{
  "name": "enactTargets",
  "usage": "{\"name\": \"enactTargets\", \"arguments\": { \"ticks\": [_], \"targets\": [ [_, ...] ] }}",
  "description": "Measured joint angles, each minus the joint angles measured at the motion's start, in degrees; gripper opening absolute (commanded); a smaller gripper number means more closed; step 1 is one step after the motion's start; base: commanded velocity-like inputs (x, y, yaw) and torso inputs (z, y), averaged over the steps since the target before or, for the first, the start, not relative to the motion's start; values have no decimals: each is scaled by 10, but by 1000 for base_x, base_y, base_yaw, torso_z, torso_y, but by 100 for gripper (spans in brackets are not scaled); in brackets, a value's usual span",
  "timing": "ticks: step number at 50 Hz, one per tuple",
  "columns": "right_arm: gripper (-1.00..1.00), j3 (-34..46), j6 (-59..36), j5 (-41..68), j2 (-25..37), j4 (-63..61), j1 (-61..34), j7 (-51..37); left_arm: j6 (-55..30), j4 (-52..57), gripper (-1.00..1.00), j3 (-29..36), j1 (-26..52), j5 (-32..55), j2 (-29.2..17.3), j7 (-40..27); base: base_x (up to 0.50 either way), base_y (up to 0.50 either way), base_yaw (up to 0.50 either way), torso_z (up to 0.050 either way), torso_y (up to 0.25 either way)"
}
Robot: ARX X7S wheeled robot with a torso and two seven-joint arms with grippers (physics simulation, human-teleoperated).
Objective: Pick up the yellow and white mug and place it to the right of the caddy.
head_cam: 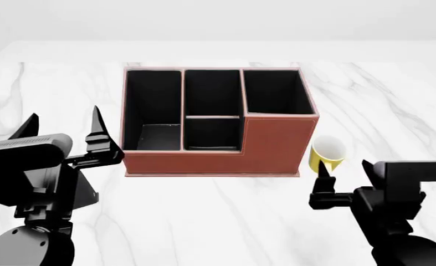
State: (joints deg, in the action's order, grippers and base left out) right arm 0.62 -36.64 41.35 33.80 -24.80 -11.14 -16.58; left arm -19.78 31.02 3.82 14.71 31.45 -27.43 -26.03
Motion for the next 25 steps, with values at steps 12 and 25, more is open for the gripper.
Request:
{"name": "enactTargets", "arguments": {
  "ticks": [12, 25],
  "targets": [
    [100, -13, 22, 10, -4, -48, 18, -1, 2, 8, 100, -1, -2, 2, -2, -1, 0, 0, 0, 0, 0],
    [100, -27, 28, 26, 0, -105, 30, -12, 5, 23, 100, -7, -6, 10, -5, -3, 0, 0, 0, 0, 0]
  ]
}}
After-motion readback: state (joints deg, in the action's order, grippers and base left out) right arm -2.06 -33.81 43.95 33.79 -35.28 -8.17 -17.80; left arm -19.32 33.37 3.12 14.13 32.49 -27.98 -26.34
